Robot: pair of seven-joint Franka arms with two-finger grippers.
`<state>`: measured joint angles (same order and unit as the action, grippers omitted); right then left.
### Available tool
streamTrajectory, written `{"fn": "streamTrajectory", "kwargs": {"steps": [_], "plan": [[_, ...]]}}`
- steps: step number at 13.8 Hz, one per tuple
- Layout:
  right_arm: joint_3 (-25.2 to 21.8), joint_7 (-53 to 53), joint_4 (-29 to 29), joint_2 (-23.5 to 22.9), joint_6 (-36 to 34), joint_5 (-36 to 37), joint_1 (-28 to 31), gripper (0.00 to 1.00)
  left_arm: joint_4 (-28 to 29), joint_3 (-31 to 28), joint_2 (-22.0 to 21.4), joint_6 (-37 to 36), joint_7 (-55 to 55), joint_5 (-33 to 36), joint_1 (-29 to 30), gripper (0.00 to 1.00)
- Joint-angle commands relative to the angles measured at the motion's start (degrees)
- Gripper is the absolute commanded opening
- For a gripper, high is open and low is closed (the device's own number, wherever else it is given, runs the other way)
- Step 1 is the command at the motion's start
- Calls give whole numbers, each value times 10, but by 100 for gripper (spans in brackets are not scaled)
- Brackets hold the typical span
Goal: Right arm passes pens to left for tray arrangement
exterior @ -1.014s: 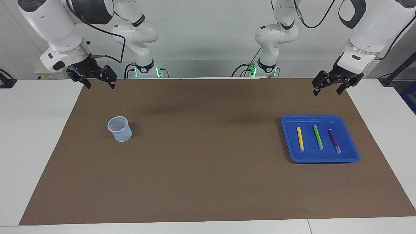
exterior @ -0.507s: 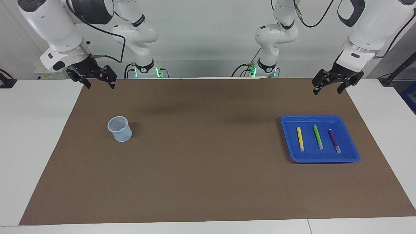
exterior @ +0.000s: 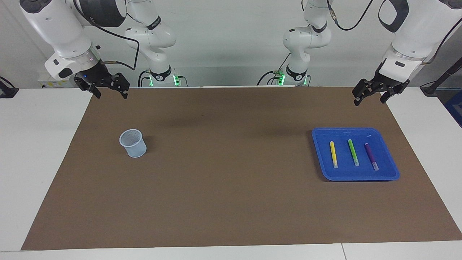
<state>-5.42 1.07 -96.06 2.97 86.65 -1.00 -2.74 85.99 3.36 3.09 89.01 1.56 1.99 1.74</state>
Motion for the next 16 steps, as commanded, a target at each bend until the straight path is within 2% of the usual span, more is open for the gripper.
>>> {"fn": "streamTrajectory", "kwargs": {"steps": [1, 16], "plan": [[-2, 1, 3, -3, 5, -9, 1, 100, 23, -7, -20, 3, -3, 12, -10, 100], [-2, 1, 3, -3, 5, -9, 1, 100, 27, -10, -20, 13, -8, -25, -9, 100]]}}
